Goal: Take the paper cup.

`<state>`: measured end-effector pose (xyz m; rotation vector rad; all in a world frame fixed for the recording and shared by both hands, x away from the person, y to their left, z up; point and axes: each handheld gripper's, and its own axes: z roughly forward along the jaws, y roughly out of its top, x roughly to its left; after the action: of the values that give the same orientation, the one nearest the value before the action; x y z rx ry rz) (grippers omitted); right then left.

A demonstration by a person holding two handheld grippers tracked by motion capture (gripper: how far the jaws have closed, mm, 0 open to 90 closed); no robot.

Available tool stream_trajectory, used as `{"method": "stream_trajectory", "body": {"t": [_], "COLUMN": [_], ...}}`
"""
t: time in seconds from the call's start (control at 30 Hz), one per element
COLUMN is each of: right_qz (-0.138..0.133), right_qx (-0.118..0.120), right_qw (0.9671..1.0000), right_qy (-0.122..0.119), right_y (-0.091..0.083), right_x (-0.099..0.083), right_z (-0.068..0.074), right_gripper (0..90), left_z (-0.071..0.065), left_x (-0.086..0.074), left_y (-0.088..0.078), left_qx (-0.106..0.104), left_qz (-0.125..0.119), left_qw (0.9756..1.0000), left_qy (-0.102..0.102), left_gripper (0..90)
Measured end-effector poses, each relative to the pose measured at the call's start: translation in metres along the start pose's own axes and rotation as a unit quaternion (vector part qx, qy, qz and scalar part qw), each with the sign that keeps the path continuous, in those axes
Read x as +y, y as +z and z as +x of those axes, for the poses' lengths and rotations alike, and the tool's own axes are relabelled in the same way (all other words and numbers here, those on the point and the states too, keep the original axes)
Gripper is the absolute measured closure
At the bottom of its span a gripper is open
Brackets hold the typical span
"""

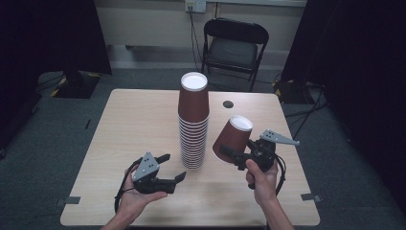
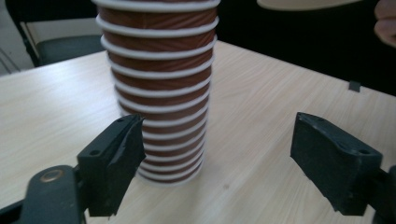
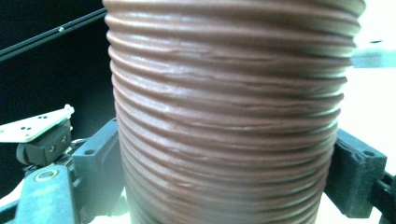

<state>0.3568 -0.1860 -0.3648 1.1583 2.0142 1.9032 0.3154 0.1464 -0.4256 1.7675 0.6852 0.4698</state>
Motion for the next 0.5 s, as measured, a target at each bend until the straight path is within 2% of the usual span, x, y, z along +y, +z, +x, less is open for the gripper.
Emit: {"method": "stream_trajectory", "body": {"t": [0.03, 0.07, 0.13, 0.2, 0.3, 0.4, 0.5], "right_qz": [0.0, 0.003, 0.006, 0.005, 0.002, 0.005, 0.01], "right_qx": [0.0, 0.005, 0.005, 0.004, 0.008, 0.01, 0.011], "right_qw": [1.0, 1.0, 1.0, 0.9999, 0.9996, 0.9995, 0.9993], "right_qy": [0.0, 0.006, 0.006, 0.01, 0.026, 0.028, 0.033], "right_y": [0.0, 0.0, 0.0, 0.0, -0.002, -0.003, -0.004], "right_x": [0.0, -0.002, -0.004, -0.005, -0.009, -0.012, -0.016], "right_z": [0.0, 0.002, 0.005, 0.006, 0.007, 0.009, 0.011], "right_gripper": [14.9, 14.8, 14.8, 14.8, 14.8, 14.8, 14.8], "left_z": [0.0, -0.003, -0.005, -0.006, -0.009, -0.013, -0.016], "left_x": [0.0, 0.001, 0.002, 0.002, 0.003, 0.003, 0.004], "left_y": [0.0, 0.003, 0.006, 0.007, 0.012, 0.016, 0.021], "left_qx": [0.0, -0.003, -0.002, -0.008, -0.014, -0.022, -0.028], "left_qz": [0.0, -0.014, -0.022, -0.022, -0.025, -0.033, -0.038], "left_qw": [1.0, 0.9999, 0.9997, 0.9997, 0.9993, 0.9992, 0.9989], "left_qy": [0.0, 0.008, 0.014, 0.01, 0.022, 0.012, 0.01], "left_gripper": [20.7, 21.0, 20.9, 21.0, 25.4, 25.6, 28.7]}}
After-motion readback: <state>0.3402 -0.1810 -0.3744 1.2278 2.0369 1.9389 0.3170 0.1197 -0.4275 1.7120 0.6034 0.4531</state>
